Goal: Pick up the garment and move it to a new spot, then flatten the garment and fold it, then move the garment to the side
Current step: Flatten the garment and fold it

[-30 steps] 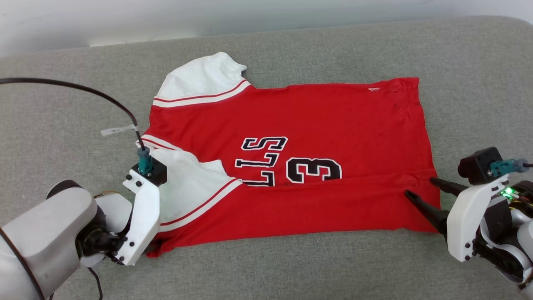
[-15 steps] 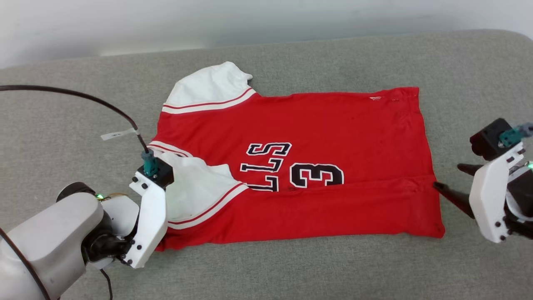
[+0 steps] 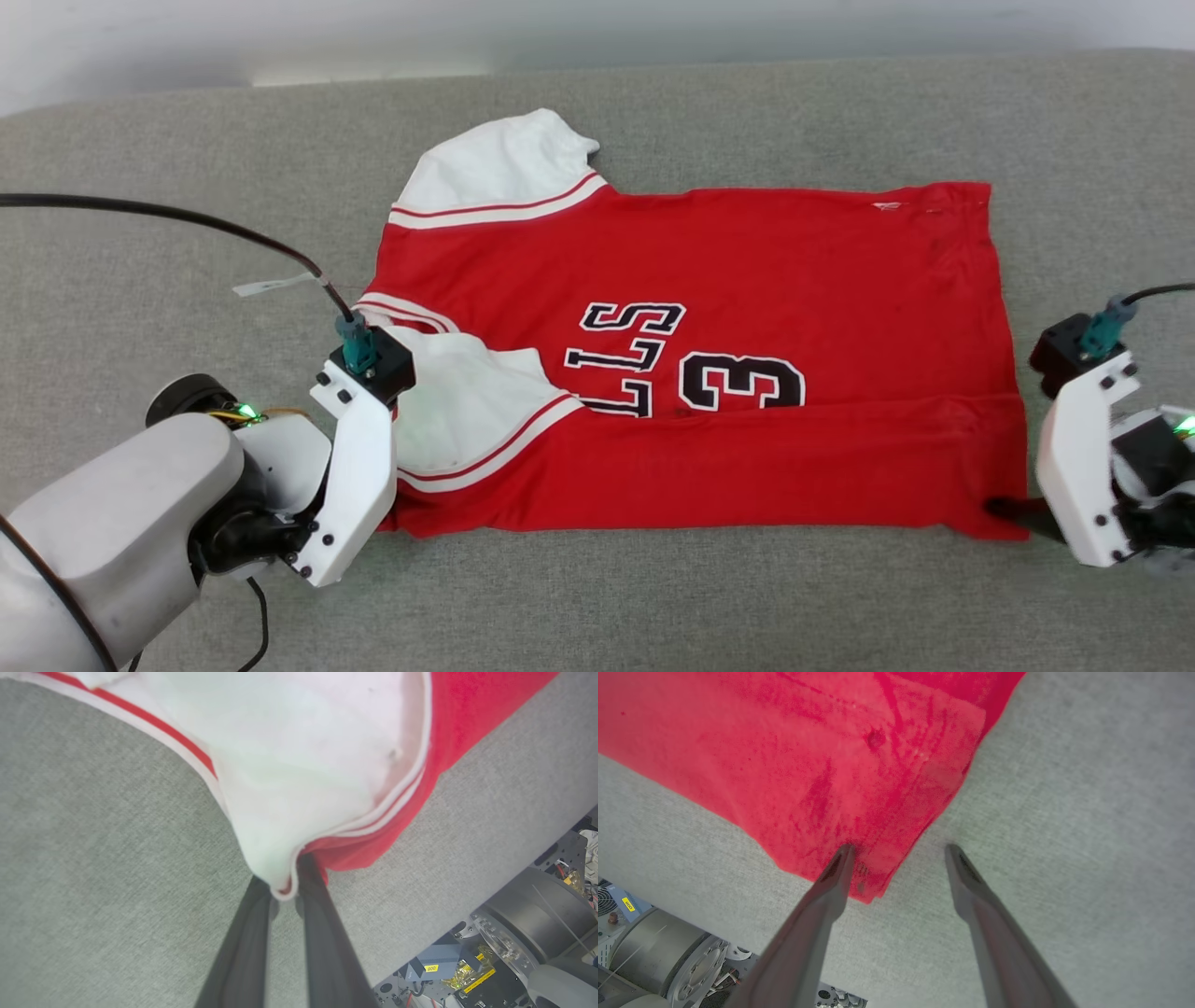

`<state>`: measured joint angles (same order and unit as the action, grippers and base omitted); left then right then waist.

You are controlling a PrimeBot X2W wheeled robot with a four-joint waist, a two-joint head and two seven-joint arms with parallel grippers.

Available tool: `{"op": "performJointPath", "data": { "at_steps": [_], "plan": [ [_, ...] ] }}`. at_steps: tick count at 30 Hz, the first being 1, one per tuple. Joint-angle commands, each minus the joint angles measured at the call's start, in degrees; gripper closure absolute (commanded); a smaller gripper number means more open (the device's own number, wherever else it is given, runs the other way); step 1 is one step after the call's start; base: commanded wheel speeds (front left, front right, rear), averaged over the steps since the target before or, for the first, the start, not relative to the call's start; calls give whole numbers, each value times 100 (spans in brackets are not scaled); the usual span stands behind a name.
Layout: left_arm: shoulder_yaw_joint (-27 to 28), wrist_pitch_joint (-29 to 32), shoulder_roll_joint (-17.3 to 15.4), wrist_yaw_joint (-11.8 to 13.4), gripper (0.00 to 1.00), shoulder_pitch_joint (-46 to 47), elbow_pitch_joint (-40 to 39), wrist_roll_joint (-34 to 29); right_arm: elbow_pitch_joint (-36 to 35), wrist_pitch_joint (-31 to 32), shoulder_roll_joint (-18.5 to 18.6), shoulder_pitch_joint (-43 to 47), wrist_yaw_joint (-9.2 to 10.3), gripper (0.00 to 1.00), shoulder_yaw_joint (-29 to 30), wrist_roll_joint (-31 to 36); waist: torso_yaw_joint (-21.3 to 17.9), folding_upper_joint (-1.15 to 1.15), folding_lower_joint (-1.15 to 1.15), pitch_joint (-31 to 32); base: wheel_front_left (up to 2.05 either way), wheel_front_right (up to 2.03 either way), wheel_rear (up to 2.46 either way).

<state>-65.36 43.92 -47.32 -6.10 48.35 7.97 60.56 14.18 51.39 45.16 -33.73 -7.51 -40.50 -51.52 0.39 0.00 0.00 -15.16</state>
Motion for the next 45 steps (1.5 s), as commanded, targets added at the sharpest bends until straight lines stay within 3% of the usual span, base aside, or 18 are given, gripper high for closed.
{"op": "performJointPath", "data": {
  "at_steps": [1,9,10,21,33,45],
  "plan": [
    [13,-27,36,9,100,44,-17,-40,88,-57,-116,88,4,0,-17,-17,48,0,0,-80,0,0,0],
    [4,-87,50,14,100,42,-30,-56,642,-415,-762,542,1,0,-483,19,65,0,0,-200,0,0,0],
    [-2,-96,44,11,100,16,-16,-51,649,-498,-773,523,-5,100,-495,10,56,0,0,-190,0,0,0],
    [54,-276,-132,-8,100,-327,8,290,201,-1172,-88,322,3,100,-369,-205,2,0,0,339,0,0,0],
    [-35,-223,-570,175,100,-878,-603,624,-633,-1185,621,1009,3,100,-194,-515,22,0,0,660,0,0,0],
    [-199,-365,-727,390,100,-1399,-996,721,-1058,-1120,796,1853,3,100,257,-616,81,0,0,658,0,0,0]
  ]
}}
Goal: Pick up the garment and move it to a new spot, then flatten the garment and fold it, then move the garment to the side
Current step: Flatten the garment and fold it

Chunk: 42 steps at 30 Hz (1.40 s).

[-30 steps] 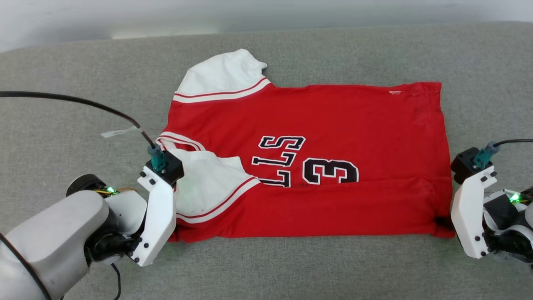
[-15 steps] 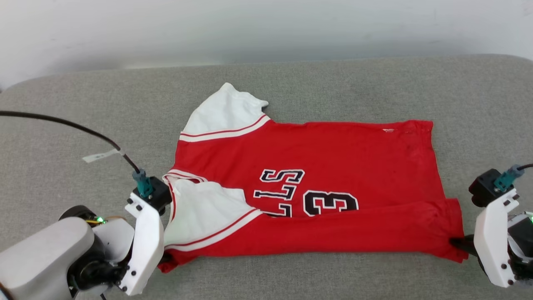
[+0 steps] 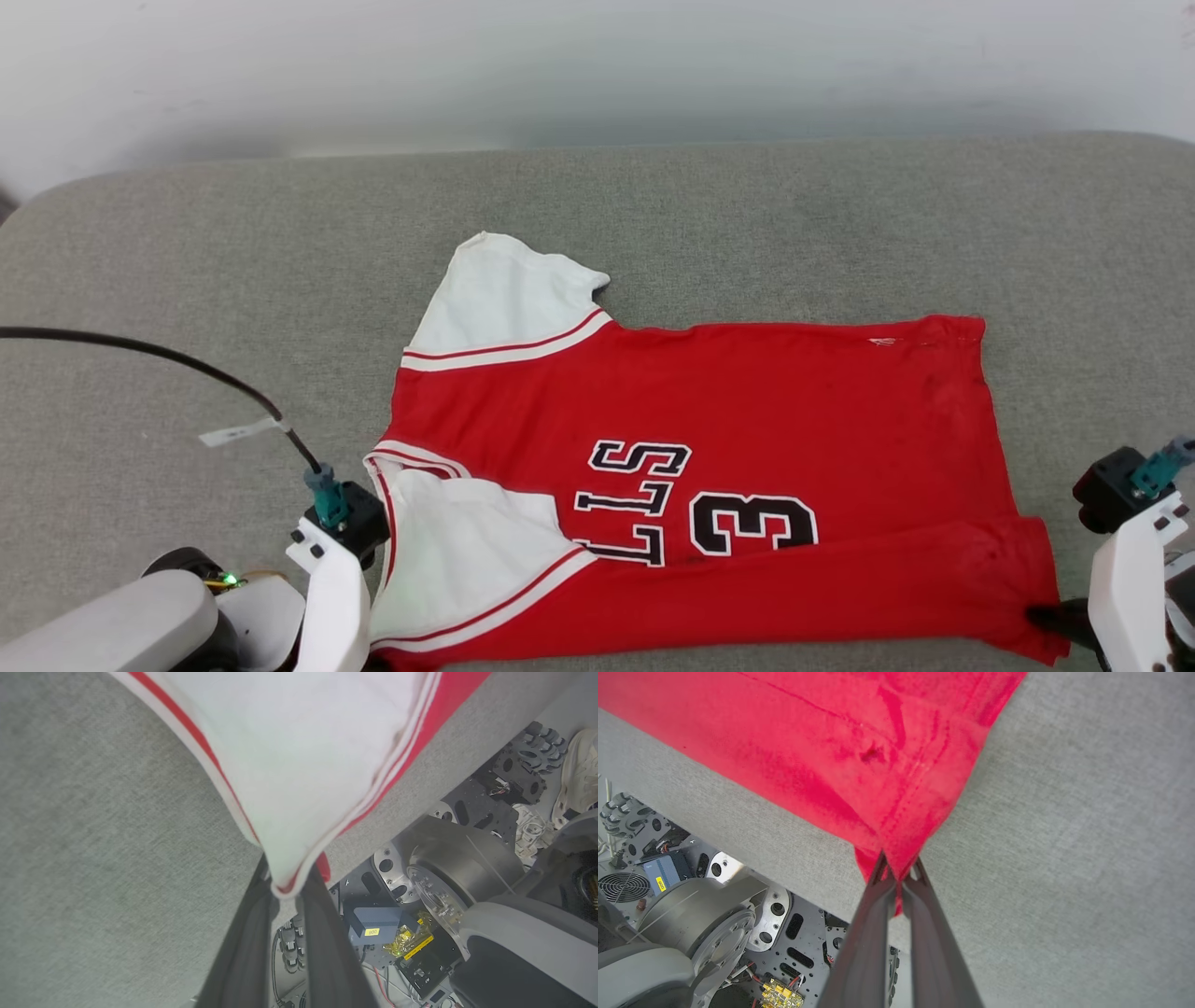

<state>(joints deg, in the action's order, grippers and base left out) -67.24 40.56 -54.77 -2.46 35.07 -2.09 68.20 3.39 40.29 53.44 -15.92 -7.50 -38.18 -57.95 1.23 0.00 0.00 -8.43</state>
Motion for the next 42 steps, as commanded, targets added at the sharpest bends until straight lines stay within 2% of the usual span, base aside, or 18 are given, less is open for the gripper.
{"op": "performJointPath", "data": {
  "at_steps": [1,6,7,8,14,17,21,25,32,38,42],
  "plan": [
    [-37,-40,33,37,100,-94,59,-70,75,16,-79,118,2,100,32,94,-8,0,0,-35,0,0,0],
    [-79,-139,177,18,100,-123,372,-149,426,-3,-433,187,2,100,68,381,-14,0,0,-109,0,0,0],
    [-76,-176,212,24,73,-118,433,-163,491,-46,-505,186,2,73,87,430,-12,0,0,-108,0,0,0],
    [-43,-243,238,19,0,-82,473,-194,518,-83,-565,193,2,1,115,465,-4,0,0,-102,0,0,0],
    [197,-457,62,-47,0,197,433,-265,280,-738,-574,157,2,0,489,792,49,0,0,71,0,0,0],
    [387,-573,-93,-12,0,381,345,-295,48,-1398,-675,134,2,0,838,1125,29,0,0,158,0,0,0],
    [693,-1099,-126,75,0,693,453,-612,-273,-2402,-958,157,3,0,1331,1694,-41,0,0,153,0,0,0],
    [948,-1580,71,204,0,1003,763,-867,-521,-3347,-1486,290,2,0,1912,2344,-139,0,0,40,0,0,0],
    [1212,-1967,492,249,0,1705,1451,-1199,-1010,-4491,-2590,722,3,0,2994,3511,-387,0,0,-388,0,0,0],
    [1411,-1638,783,152,0,2400,2013,-1044,-1421,-5133,-3377,988,3,0,3498,4117,-648,0,0,-880,0,0,0],
    [1486,-1298,921,80,0,2784,2287,-911,-1564,-5201,-3589,1047,3,0,3540,4234,-759,0,0,-1146,0,0,0]
  ]
}}
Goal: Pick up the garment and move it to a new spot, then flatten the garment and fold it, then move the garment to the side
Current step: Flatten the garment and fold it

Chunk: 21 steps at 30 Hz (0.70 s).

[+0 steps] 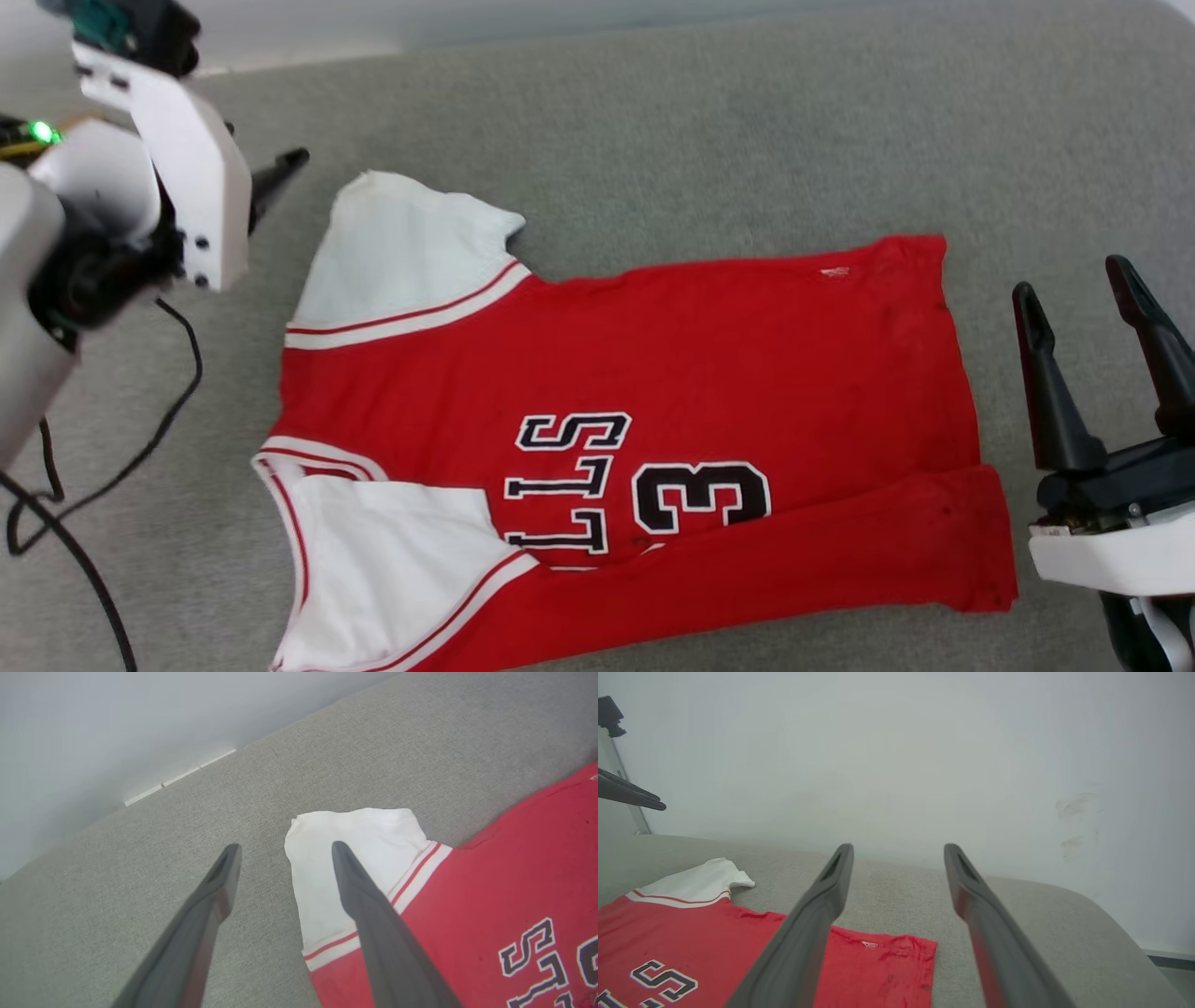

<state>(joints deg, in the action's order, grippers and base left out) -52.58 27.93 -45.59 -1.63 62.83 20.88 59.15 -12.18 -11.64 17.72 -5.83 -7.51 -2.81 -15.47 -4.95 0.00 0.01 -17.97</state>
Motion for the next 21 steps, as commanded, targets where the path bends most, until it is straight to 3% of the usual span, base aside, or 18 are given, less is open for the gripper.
{"op": "performJointPath", "data": {
  "at_steps": [1,12,21],
  "plan": [
    [38,119,34,-33,0,139,74,64,-60,-31,-83,29,4,0,11,25,-182,0,-1,-293,0,0,0],
    [-198,2309,220,-285,0,1511,654,383,-69,-100,-148,-416,4,0,-199,77,-553,0,-1,-1277,0,0,0],
    [-705,3039,142,-400,0,1558,770,112,213,-191,-105,-735,4,0,-322,-1,-709,0,-1,-1587,0,0,0]
  ]
}}
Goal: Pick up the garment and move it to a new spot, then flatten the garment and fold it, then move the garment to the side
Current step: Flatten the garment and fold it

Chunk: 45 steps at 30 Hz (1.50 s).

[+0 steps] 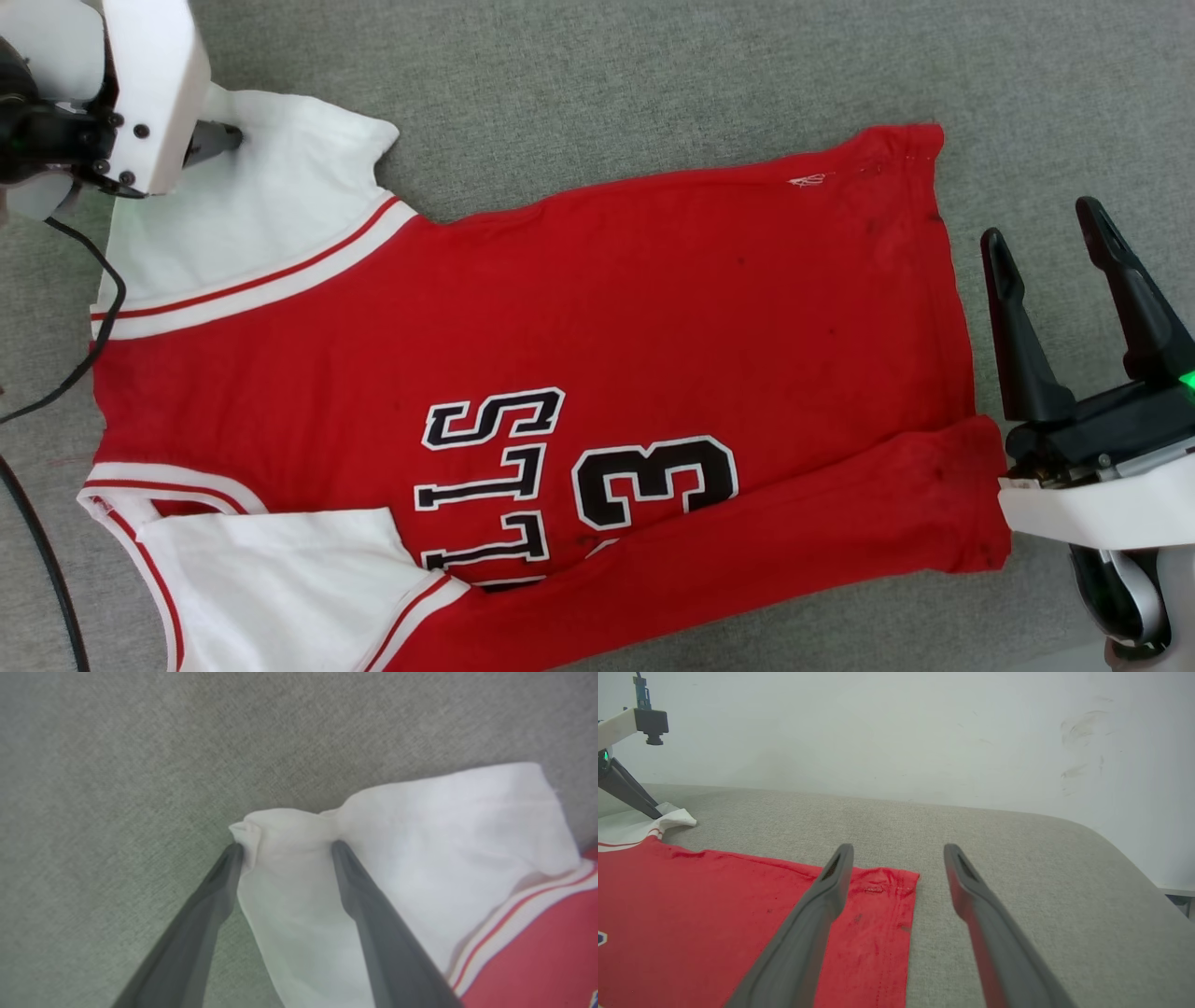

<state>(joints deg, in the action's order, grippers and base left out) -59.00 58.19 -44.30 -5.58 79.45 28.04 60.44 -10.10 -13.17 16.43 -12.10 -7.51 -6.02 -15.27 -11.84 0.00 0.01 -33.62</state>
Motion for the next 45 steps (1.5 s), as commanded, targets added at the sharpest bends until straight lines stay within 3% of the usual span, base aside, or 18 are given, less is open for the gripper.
{"op": "performJointPath", "data": {
  "at_steps": [1,3,4,6,11,15,22,28,31,34,37,41,45],
  "plan": [
    [-94,-7,18,-19,0,-168,71,-18,39,-49,33,-122,4,0,-15,-32,-26,0,-1,-30,0,0,0],
    [-149,-34,15,-37,0,-263,81,-18,101,-54,55,-136,4,0,-21,-49,-23,0,-1,-35,0,0,0],
    [-171,-52,15,-47,7,-298,79,-12,139,-64,67,-163,4,0,-21,-69,-17,0,-1,-29,0,0,0],
    [-178,-102,19,-79,100,-335,67,10,193,-67,97,-236,4,0,-18,-100,3,0,-1,1,0,0,0],
    [-99,-355,25,-123,100,-213,20,-8,220,41,290,-414,4,0,35,-44,87,0,-1,190,0,0,0],
    [-112,-589,91,-151,100,-195,-83,-33,227,485,704,-685,4,0,34,12,205,0,-1,430,0,0,0],
    [-316,-982,130,-177,100,-312,-528,-113,165,2643,1929,-1381,5,0,-623,-401,484,0,-1,780,0,0,0],
    [-511,-1189,151,-181,100,-321,-979,-121,241,4752,2907,-2372,5,0,-1662,-1457,735,0,-1,851,0,0,0],
    [-589,-1277,196,-182,100,-265,-1163,-131,385,5642,3217,-2957,4,0,-2246,-2014,877,0,-1,800,0,0,0],
    [-657,-1368,241,-183,100,-185,-1318,-143,694,6481,3336,-3543,5,0,-2663,-2533,998,0,-1,722,0,0,0],
    [-707,-1452,295,-182,100,-119,-1410,-149,1187,7064,3182,-4000,4,0,-2853,-2883,1133,0,-1,627,0,0,0],
    [-752,-1612,376,-182,100,8,-1456,-110,1874,7363,2923,-4362,4,0,-2958,-3007,1281,0,-1,508,0,0,0],
    [-828,-1717,403,-183,100,122,-1479,-80,2447,7274,2662,-4409,4,0,-3059,-2946,1379,0,-1,390,0,0,0]
  ]
}}
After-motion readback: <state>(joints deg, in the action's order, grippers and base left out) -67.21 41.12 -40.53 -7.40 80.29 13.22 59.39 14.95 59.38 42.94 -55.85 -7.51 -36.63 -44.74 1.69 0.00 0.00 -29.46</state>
